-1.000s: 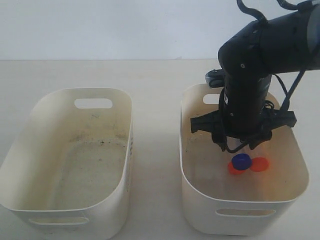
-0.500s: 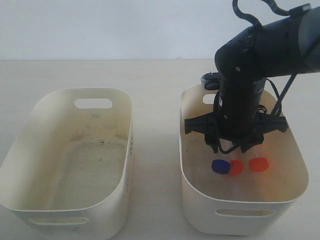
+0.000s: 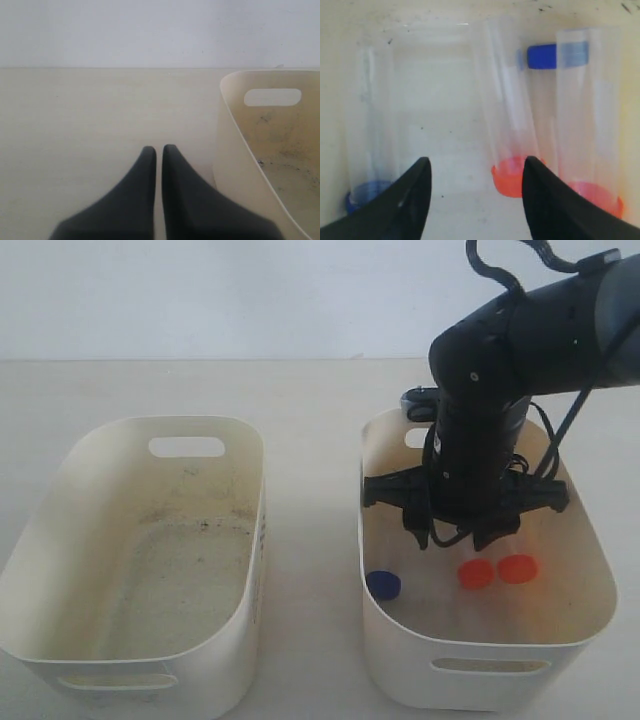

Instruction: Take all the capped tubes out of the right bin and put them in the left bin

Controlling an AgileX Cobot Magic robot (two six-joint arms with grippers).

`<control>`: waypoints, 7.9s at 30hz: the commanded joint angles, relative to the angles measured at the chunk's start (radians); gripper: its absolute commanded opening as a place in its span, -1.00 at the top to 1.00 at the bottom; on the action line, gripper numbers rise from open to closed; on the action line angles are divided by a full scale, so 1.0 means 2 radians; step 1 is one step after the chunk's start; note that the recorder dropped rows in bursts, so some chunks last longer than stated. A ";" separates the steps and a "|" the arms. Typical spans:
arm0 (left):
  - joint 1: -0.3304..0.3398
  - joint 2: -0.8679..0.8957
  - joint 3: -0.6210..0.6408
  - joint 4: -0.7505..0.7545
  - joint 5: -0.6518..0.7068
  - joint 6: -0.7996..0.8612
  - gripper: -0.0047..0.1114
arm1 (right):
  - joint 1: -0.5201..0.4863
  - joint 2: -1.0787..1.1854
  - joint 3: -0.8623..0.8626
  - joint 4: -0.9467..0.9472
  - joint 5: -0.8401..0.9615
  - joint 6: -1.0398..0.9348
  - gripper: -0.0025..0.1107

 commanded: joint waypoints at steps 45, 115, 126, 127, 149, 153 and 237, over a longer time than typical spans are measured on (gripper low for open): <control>-0.001 -0.002 0.001 -0.004 0.001 -0.001 0.85 | 0.005 0.020 0.002 -0.030 -0.022 -0.039 0.03; -0.001 -0.002 0.001 -0.004 0.001 -0.001 0.85 | 0.197 -0.002 -0.137 0.097 -0.200 -0.148 -0.11; -0.001 -0.002 0.001 -0.004 0.001 -0.001 0.85 | 0.152 -0.067 -0.137 0.040 -0.148 -0.124 0.96; -0.001 -0.002 0.001 -0.004 0.001 -0.001 0.85 | 0.140 -0.074 -0.137 0.033 -0.135 -0.119 0.96; -0.001 -0.002 0.001 -0.004 0.001 -0.001 0.85 | -0.030 -0.095 -0.040 0.064 -0.008 -0.117 0.96; -0.001 -0.002 0.001 -0.004 0.001 -0.001 0.85 | -0.030 -0.095 -0.022 0.071 -0.015 -0.117 0.96; -0.001 -0.002 0.001 -0.004 0.001 -0.001 0.85 | -0.030 0.038 0.022 0.120 -0.060 -0.185 0.96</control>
